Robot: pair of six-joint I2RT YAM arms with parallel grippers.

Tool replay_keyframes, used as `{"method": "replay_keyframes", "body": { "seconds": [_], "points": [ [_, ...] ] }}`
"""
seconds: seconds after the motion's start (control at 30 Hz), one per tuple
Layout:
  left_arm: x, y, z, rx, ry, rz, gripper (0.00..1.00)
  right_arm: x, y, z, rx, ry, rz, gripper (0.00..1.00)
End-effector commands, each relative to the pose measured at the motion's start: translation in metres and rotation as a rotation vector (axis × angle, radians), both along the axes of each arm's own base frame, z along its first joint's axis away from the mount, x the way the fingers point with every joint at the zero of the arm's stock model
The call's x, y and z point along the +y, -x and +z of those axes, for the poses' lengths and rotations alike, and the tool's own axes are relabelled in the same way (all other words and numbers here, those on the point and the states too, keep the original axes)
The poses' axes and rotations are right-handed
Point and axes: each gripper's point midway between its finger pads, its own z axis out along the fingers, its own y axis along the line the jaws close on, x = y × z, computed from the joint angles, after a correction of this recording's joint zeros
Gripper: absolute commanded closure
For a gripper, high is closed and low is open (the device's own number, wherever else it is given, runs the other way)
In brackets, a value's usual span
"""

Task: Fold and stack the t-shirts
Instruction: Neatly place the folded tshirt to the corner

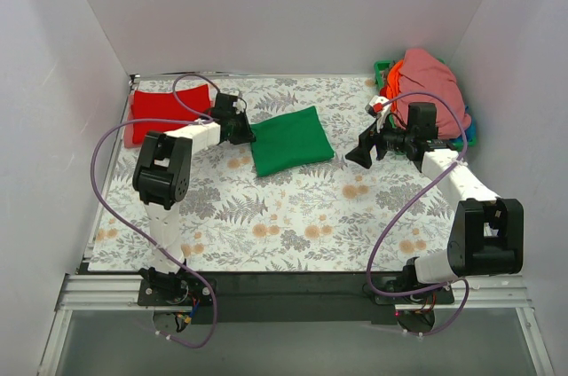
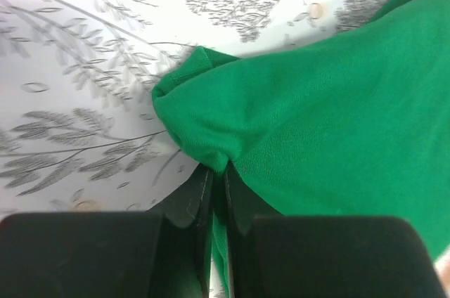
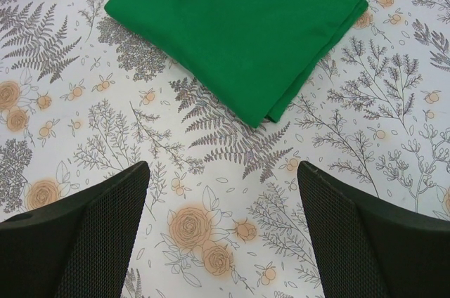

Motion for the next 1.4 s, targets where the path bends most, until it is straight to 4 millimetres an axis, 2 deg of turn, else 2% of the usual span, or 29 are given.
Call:
{"method": "replay_keyframes", "body": {
  "seconds": [0.0, 0.1, 0.13, 0.37, 0.57, 0.93, 1.2, 1.37],
  "points": [
    [0.036, -0.009, 0.037, -0.104, -0.192, 0.053, 1.0, 0.001, -0.001, 0.001, -0.022, -0.015, 0.015, 0.09],
    [0.052, -0.013, 0.05, -0.143, -0.274, 0.076, 1.0, 0.001, -0.001, 0.001, -0.021, -0.015, 0.015, 0.09],
    [0.054, -0.014, 0.062, -0.17, -0.281, 0.078, 1.0, 0.001, -0.001, 0.001, -0.02, -0.015, 0.015, 0.09],
    [0.074, -0.018, 0.106, -0.282, -0.383, 0.099, 1.0, 0.001, -0.001, -0.001, -0.016, -0.015, 0.015, 0.09],
    [0.097, -0.017, 0.131, -0.346, -0.507, 0.133, 1.0, 0.001, -0.001, -0.001, -0.014, -0.015, 0.017, 0.09],
    [0.129, -0.016, 0.188, -0.467, -0.657, 0.214, 1.0, 0.002, -0.001, -0.006, 0.001, -0.018, 0.02, 0.09],
    [0.142, -0.016, 0.224, -0.541, -0.722, 0.258, 1.0, 0.003, -0.001, -0.008, 0.011, -0.022, 0.026, 0.1],
    [0.144, -0.017, 0.254, -0.6, -0.74, 0.272, 1.0, 0.003, -0.001, -0.011, 0.02, -0.026, 0.03, 0.1]
  ]
}}
